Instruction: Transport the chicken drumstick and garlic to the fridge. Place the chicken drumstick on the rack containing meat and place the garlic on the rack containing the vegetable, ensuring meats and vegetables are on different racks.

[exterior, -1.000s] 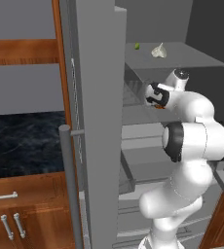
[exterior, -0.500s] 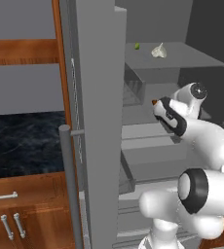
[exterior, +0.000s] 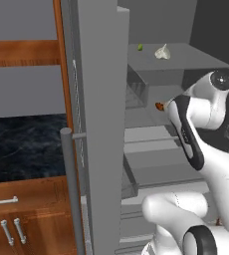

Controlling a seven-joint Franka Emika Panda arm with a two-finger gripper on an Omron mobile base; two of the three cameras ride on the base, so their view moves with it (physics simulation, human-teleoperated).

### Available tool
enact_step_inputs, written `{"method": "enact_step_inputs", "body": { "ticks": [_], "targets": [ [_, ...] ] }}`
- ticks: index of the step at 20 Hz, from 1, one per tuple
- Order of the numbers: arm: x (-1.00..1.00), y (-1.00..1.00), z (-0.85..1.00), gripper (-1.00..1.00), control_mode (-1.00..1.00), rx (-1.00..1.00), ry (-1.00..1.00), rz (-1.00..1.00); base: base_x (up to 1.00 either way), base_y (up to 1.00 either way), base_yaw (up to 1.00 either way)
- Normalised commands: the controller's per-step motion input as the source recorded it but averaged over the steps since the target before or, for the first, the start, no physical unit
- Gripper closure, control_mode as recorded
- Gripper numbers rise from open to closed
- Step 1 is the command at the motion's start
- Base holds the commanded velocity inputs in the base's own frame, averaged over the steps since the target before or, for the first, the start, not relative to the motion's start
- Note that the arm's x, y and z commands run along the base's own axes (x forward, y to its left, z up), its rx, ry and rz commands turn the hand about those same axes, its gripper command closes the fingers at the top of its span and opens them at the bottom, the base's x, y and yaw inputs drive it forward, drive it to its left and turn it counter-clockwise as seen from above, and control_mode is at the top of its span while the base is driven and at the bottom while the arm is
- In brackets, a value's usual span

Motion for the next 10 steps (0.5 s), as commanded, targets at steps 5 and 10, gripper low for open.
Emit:
{"method": "enact_step_inputs", "body": {
  "ticks": [5,10],
  "targets": [
    [-1.0,0.34,0.6,-1.0,-1.0,0.13,0.36,0.0,0.0,0.0,0.0],
    [-1.0,0.3,-0.03,-1.0,-1.0,0.04,0.1,0.0,0.0,0.0,0.0]
  ]
}}
